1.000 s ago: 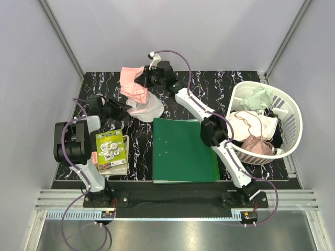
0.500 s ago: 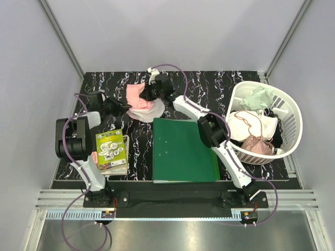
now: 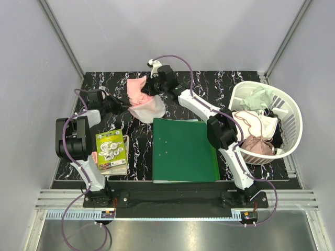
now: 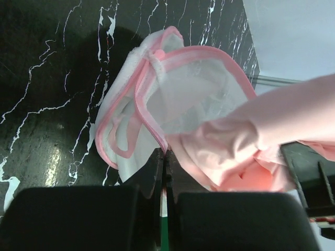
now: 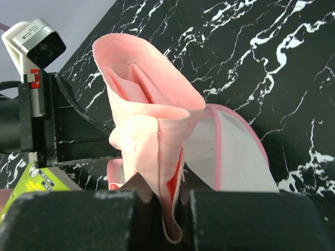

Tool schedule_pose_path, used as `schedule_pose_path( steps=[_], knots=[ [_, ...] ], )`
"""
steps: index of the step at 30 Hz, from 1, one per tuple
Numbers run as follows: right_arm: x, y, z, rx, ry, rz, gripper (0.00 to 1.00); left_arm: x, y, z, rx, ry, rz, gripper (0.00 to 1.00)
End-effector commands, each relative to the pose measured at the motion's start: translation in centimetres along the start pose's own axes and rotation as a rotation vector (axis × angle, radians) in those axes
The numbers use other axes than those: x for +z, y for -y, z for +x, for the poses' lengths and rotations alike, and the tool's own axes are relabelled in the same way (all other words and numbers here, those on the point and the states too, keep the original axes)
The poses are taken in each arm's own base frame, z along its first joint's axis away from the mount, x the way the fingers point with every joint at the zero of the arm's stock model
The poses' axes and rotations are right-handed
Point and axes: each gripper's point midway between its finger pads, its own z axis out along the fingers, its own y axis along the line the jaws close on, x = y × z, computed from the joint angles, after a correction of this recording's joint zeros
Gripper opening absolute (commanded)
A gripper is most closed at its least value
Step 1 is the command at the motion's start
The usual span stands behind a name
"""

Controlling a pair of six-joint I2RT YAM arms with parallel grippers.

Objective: Place the bra in the laundry bag and zip it closed

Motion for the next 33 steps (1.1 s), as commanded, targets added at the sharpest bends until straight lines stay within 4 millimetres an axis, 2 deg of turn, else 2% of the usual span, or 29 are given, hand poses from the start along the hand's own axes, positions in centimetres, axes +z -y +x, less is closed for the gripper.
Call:
schedule_pose_path(
  steps=[1,12,16,17,19,20,21,22,23,24,26,29,33],
  knots=[
    [-2.6,-2.3,-2.5,-0.005,-0.008,-0.017,0.0,-1.2,4.1,-1.5,0.124,0.051,0.094,0.0],
    [-1.9,-1.5,3.6,0.121,-0.147,-0.021,0.0,-1.4,7.0,-1.3,0.208,0.001,0.177,0.0],
    [-1.6,-1.0,4.7,0.102,-0.173,-0.02,0.0,-0.7,7.1,-0.5,0.238,-0.052,0.183,0.0],
    [-1.4,-1.2,4.4,0.088,-0.169,-0.031,0.0,-0.5,7.8,-0.4,0.255,-0.062,0.194,0.0],
    [-1.0,-0.7,5.6,0.089,-0.207,-0.022,0.0,-0.1,7.9,0.4,0.263,-0.117,0.2,0.0],
    [-0.9,-0.7,5.0,0.078,-0.198,-0.023,0.0,0.2,8.0,0.8,0.267,-0.135,0.199,0.0],
    [-0.5,-0.2,6.1,0.086,-0.223,-0.008,0.0,0.3,8.2,0.8,0.293,-0.132,0.199,0.0],
    [-0.4,0.2,6.3,0.089,-0.229,0.004,0.0,0.2,8.1,1.1,0.295,-0.138,0.185,0.0],
    [-0.1,0.5,5.9,0.089,-0.216,0.023,0.0,-0.1,8.9,1.4,0.32,-0.132,0.19,0.0],
    [0.2,1.3,7.1,0.105,-0.243,0.044,0.0,-0.2,9.0,1.3,0.343,-0.112,0.182,0.0],
    [0.5,1.3,6.9,0.124,-0.244,0.056,0.0,-0.3,9.2,1.3,0.362,-0.095,0.168,0.0],
    [0.9,2.6,8.1,0.149,-0.266,0.12,0.0,0.1,7.6,1.5,0.347,-0.11,0.112,0.0],
    [0.5,3.9,8.4,0.148,-0.265,0.184,0.0,0.4,5.4,1.2,0.366,-0.098,0.021,0.0]
  ],
)
